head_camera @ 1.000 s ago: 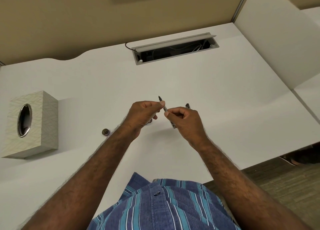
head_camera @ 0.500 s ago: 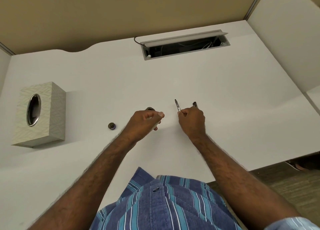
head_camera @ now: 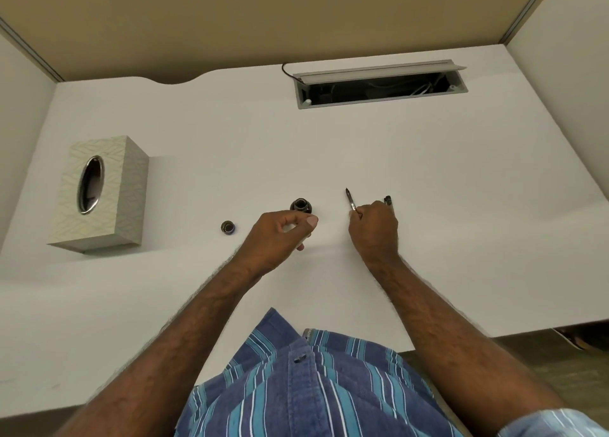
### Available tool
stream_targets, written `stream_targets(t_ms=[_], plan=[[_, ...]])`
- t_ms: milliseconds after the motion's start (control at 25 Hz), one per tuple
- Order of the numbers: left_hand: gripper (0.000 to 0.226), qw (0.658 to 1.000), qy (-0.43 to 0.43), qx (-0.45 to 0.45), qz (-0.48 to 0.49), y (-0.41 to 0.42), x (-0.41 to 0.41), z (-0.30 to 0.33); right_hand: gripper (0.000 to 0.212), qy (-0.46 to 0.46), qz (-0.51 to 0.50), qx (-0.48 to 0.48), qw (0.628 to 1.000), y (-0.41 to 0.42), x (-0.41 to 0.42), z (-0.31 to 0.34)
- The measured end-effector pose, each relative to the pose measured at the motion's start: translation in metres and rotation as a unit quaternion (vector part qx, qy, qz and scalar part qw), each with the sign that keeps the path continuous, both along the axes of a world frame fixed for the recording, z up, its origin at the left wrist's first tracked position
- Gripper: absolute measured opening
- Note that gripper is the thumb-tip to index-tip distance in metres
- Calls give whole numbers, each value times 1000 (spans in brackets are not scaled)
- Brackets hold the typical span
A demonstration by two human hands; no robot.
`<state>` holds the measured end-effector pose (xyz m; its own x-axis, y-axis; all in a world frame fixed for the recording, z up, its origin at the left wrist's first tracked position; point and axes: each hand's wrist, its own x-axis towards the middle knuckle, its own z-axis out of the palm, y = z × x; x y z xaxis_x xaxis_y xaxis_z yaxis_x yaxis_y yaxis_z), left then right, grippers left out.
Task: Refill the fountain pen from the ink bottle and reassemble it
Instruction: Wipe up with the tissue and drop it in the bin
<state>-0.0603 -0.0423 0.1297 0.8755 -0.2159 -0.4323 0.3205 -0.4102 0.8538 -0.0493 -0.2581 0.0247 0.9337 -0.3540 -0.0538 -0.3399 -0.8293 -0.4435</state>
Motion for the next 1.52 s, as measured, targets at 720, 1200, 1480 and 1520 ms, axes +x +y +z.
stream_targets(t_ms=[720,1200,1480,1520], plan=[[23,989,-7,-42,144,-1,-52,-6,22,-137,65,158,976,15,-47,36],[60,957,2,-71,280,69,-116,-16,44,10,335,316,888,115,-103,77],[63,945,-8,-96,312,146,-186,-20,28,61,351,305,883,202,-136,78],[62,943,-15,-95,318,159,-198,-22,23,72,354,303,882,217,-143,77]])
